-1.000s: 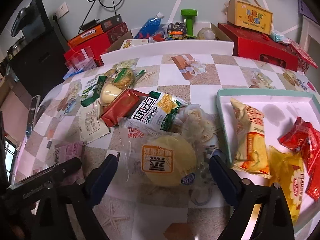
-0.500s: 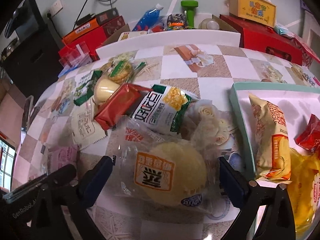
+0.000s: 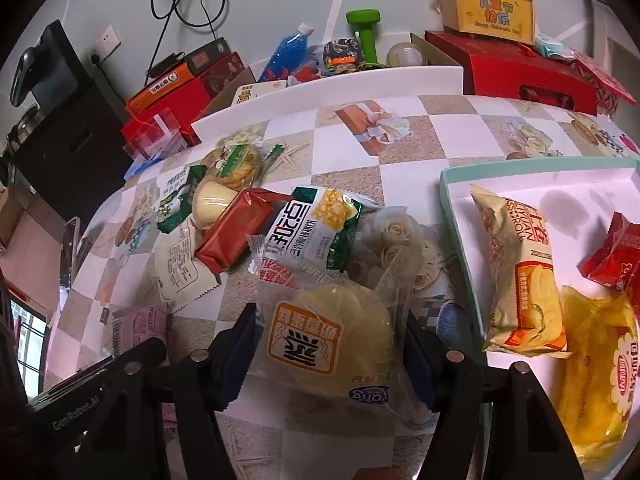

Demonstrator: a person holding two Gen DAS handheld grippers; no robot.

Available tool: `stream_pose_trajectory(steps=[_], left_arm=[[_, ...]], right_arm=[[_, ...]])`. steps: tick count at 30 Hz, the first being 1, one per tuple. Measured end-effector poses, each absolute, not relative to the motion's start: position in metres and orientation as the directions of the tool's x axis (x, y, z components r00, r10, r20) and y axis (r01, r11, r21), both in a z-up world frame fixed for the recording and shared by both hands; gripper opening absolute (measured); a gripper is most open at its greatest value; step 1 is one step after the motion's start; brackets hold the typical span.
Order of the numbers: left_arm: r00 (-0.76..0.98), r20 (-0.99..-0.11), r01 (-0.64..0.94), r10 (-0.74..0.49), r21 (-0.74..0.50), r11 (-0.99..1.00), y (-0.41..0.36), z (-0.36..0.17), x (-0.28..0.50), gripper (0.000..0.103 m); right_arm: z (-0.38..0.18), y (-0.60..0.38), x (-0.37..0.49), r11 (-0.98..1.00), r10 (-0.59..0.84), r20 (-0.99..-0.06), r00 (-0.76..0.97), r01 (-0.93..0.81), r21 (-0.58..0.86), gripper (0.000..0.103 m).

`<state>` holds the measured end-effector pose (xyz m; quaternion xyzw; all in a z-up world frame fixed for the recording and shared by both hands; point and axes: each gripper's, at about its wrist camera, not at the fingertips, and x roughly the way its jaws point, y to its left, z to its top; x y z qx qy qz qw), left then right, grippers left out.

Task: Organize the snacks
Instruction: 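Lift the pink bag with the left tool while the right tool lifts the bread bag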

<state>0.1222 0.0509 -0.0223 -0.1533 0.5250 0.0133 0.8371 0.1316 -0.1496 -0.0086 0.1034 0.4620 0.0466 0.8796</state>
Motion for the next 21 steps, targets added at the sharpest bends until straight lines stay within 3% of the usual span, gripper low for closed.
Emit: stream_pose_trajectory(steps=[21], left_arm=[[0.555,-0.814,-0.118,-0.171,-0.281,0.952,0.038,0.022,0.109,0.042]], right_arm=[[0.053,-0.176,0.102,0.959,0.207,-0.698,0.685,0.000,0.284,0.067]])
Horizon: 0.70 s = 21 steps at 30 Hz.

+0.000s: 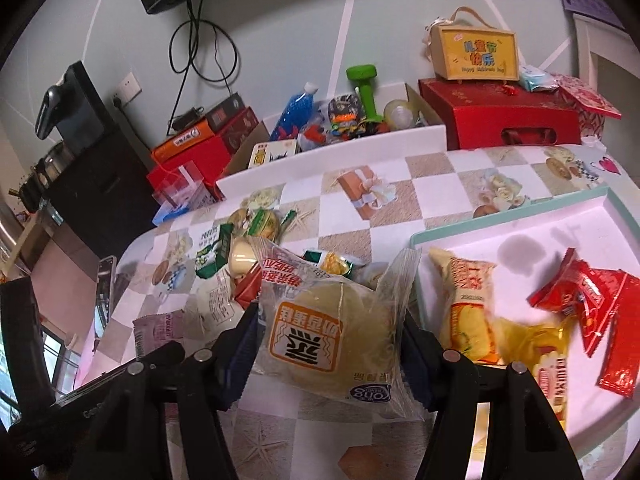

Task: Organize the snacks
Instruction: 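Lift the pink bag with the left tool while the right tool lifts the bread bag, then carry both bags over the white tray and open both tools to drop them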

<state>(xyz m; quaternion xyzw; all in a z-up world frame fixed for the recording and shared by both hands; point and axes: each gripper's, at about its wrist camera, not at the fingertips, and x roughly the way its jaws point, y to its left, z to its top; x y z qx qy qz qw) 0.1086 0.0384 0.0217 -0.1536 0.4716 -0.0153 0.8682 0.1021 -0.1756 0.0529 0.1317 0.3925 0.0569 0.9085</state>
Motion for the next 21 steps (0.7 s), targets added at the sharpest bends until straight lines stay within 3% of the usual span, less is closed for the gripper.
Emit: stream_pose_trajectory(steps=[11,21], left_arm=[[0.580,-0.787,-0.042,-0.211,-0.288,0.957,0.013,0.039,0.108,0.042],[0.551,-0.768,0.146,-0.327,-0.296,0.944,-0.060,0.054,0.121,0.042]], right_arm=[[0.060,-0.214,0.096,0.956,0.142,-0.690,0.710,0.082,0.281,0.067],[0.062,-0.310,0.072,0.900,-0.105,-0.683,0.723,0.361,0.244,0.067]])
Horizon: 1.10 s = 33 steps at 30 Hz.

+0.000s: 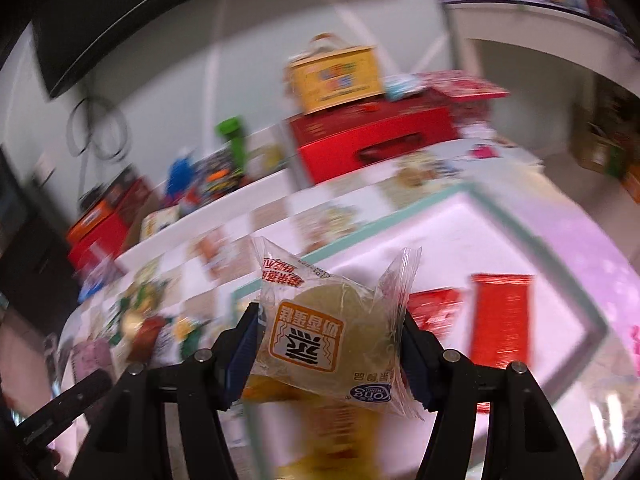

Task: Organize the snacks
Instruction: 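Carry both bags over the white tray and open both tools to drop them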

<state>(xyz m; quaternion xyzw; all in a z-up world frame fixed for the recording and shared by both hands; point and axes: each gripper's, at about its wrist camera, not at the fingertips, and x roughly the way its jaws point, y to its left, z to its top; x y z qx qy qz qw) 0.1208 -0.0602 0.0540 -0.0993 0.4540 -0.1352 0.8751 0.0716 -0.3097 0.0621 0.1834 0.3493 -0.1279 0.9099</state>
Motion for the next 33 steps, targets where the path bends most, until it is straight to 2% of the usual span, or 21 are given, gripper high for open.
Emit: stream_pose_trajectory(steps=[9,18,27,28,30,32,33], left_arm=[[0.500,-0.747,0.328,-0.438,-0.305,0.894,-0.148,0.068,0.145,0.042],[0.426,-0.774,0.435,-0.469,-0.279,0.856,-0.225,0.053,0.169,0.042],[0.392,-0.793,0.446,-0.465,-0.278,0.851,-0.253,0.033,0.189,0.043],[0.393,-0.794,0.440,-0.463,-0.279,0.853,-0.253,0.032,0.189,0.046],[0.398,-0.794,0.429,-0.460,-0.282,0.858,-0.251,0.032,0.190,0.065],[0.409,-0.792,0.417,-0.453,-0.280,0.865,-0.248,0.034,0.188,0.077],[0.413,-0.791,0.413,-0.453,-0.280,0.867,-0.246,0.035,0.188,0.078]], right_arm=[[0.061,-0.378,0.039,0.789,-0.273,-0.680,0.680,0.563,0.246,0.067],[0.044,-0.414,0.030,0.723,-0.302,-0.708,0.638,0.637,0.266,0.067],[0.031,-0.414,0.036,0.735,-0.267,-0.730,0.629,0.623,0.267,0.069],[0.031,-0.413,0.037,0.739,-0.265,-0.731,0.629,0.619,0.264,0.069],[0.031,-0.411,0.040,0.745,-0.265,-0.734,0.625,0.616,0.255,0.070],[0.030,-0.408,0.043,0.752,-0.261,-0.743,0.616,0.613,0.244,0.073],[0.030,-0.409,0.044,0.752,-0.263,-0.745,0.614,0.614,0.240,0.073]])
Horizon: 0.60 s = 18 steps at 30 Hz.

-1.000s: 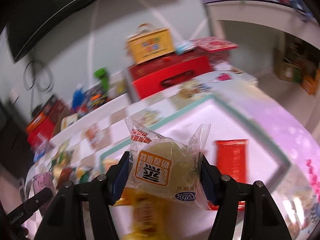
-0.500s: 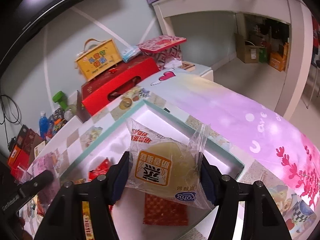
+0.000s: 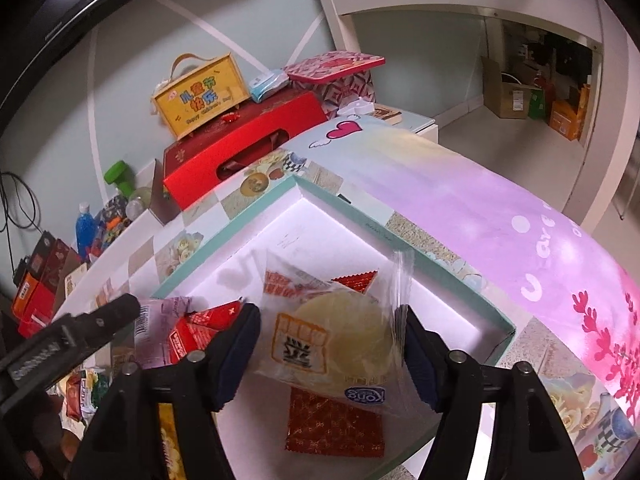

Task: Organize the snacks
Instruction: 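Carry both bags over the white tray and open both tools to drop them, then move both open tools from the tray back toward the snack pile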

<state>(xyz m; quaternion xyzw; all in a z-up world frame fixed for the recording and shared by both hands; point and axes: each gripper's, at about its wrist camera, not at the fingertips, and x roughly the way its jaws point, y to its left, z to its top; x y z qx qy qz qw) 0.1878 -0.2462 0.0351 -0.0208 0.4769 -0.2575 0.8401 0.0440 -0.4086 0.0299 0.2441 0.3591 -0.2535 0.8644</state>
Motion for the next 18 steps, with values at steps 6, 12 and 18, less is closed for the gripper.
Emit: stream_pose_trajectory(steps=[6,12,18], left_arm=[[0.441,-0.793,0.389,-0.421,-0.254,0.886,-0.235,0.040,0.183,0.083],[0.515,-0.788,0.331,-0.337,-0.179,0.926,-0.216,0.041,0.179,0.096],[0.531,-0.794,0.292,-0.296,-0.157,0.944,-0.204,0.035,0.178,0.102]], right_arm=[[0.032,-0.401,0.049,0.773,-0.278,-0.755,0.593,0.605,0.191,0.078],[0.034,-0.398,0.050,0.778,-0.305,-0.753,0.582,0.608,0.155,0.103],[0.033,-0.395,0.052,0.788,-0.302,-0.758,0.578,0.599,0.143,0.103]])
